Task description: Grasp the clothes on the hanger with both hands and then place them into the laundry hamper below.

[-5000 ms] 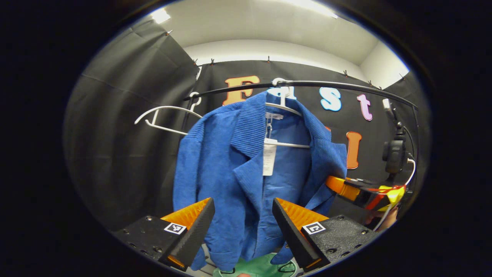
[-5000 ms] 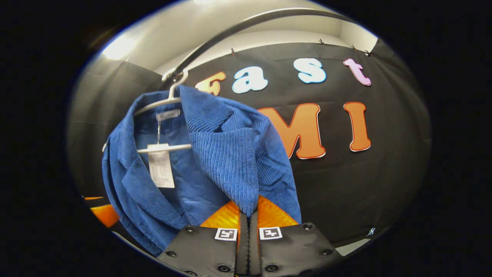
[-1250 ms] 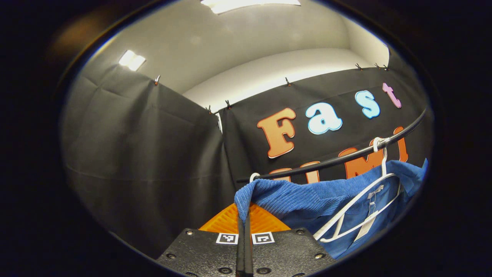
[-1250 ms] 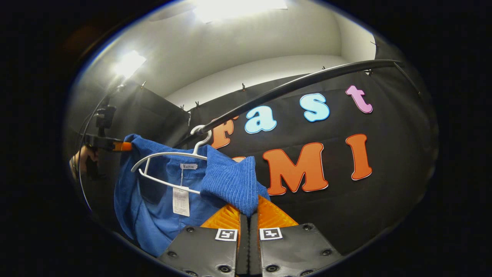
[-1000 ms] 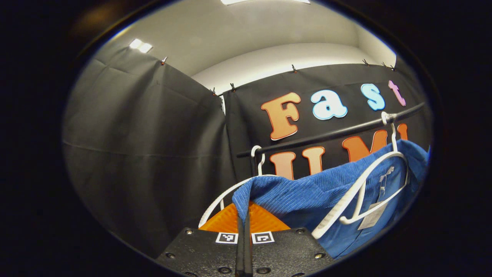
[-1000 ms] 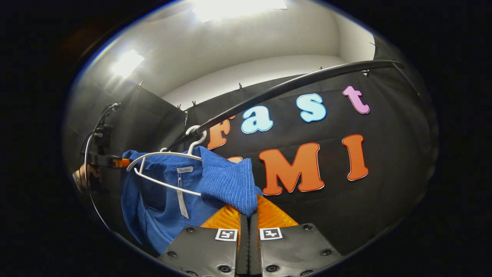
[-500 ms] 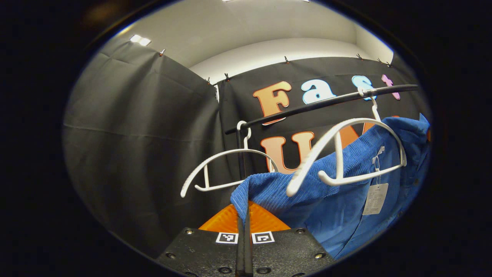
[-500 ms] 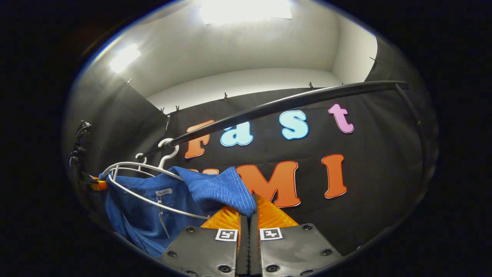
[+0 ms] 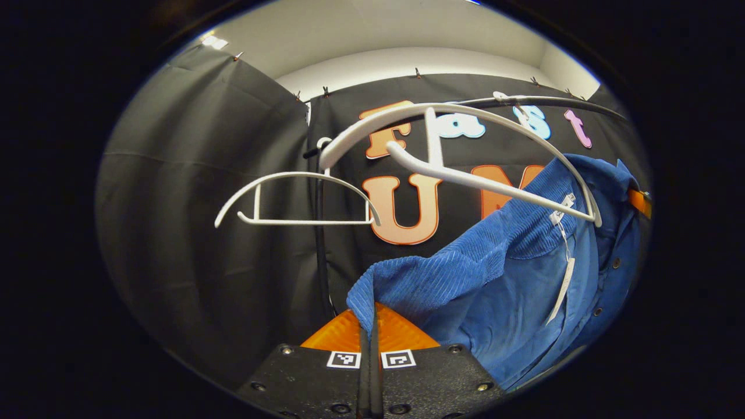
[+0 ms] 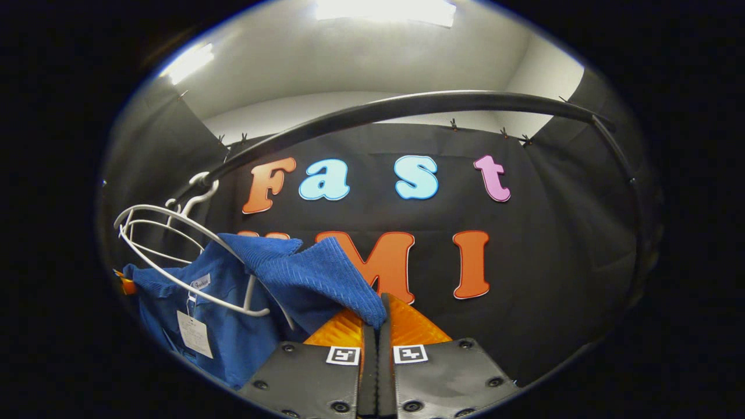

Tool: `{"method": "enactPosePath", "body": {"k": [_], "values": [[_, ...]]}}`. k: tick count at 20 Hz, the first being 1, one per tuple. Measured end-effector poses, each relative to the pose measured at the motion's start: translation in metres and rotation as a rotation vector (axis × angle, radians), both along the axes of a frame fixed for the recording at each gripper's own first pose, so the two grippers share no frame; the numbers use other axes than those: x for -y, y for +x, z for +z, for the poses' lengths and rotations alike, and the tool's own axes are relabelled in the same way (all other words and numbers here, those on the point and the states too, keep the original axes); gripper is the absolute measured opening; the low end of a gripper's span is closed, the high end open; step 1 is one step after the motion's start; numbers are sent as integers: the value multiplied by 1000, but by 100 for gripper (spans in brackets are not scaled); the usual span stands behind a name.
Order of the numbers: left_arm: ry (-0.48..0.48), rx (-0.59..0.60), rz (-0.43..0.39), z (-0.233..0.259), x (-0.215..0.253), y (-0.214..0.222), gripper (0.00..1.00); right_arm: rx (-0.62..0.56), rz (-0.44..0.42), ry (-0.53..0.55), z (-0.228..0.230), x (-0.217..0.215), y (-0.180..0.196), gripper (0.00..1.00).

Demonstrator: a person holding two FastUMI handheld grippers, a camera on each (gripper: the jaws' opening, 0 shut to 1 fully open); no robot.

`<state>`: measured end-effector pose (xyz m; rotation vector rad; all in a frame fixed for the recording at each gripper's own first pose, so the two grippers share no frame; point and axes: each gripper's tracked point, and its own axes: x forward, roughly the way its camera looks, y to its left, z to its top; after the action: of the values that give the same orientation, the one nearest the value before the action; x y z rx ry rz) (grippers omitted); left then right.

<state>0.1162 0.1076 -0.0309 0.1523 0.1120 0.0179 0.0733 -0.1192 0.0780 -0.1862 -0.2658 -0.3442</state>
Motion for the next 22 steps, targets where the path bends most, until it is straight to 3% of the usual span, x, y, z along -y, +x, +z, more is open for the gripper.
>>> {"method": "enactPosePath", "body": {"k": [7, 10, 11, 12, 17, 19, 20, 22], "values": [[-42, -38, -30, -27, 23, -7, 0, -77, -75, -148, -24, 1, 3, 8], [-32, -68, -56, -42, 37, -10, 0, -132, -71, -120, -45, 8, 13, 8], [-22, -80, -65, -48, 39, -10, 0, -157, -74, -97, -54, 14, 17, 3], [-12, -86, -69, -51, 44, -10, 0, -173, -90, -79, -62, 24, 18, 8], [-4, -122, -98, -72, 54, 1, 0, -228, -134, -76, -83, 41, 26, 7], [-8, -139, -112, -74, 52, 4, 0, -233, -113, -85, -85, 33, 21, 8], [-8, -148, -123, -76, 53, 6, 0, -242, -98, -82, -88, 28, 21, 3], [-3, -164, -145, -77, 56, 10, 0, -269, -54, -76, -96, 16, 19, 8]]}}
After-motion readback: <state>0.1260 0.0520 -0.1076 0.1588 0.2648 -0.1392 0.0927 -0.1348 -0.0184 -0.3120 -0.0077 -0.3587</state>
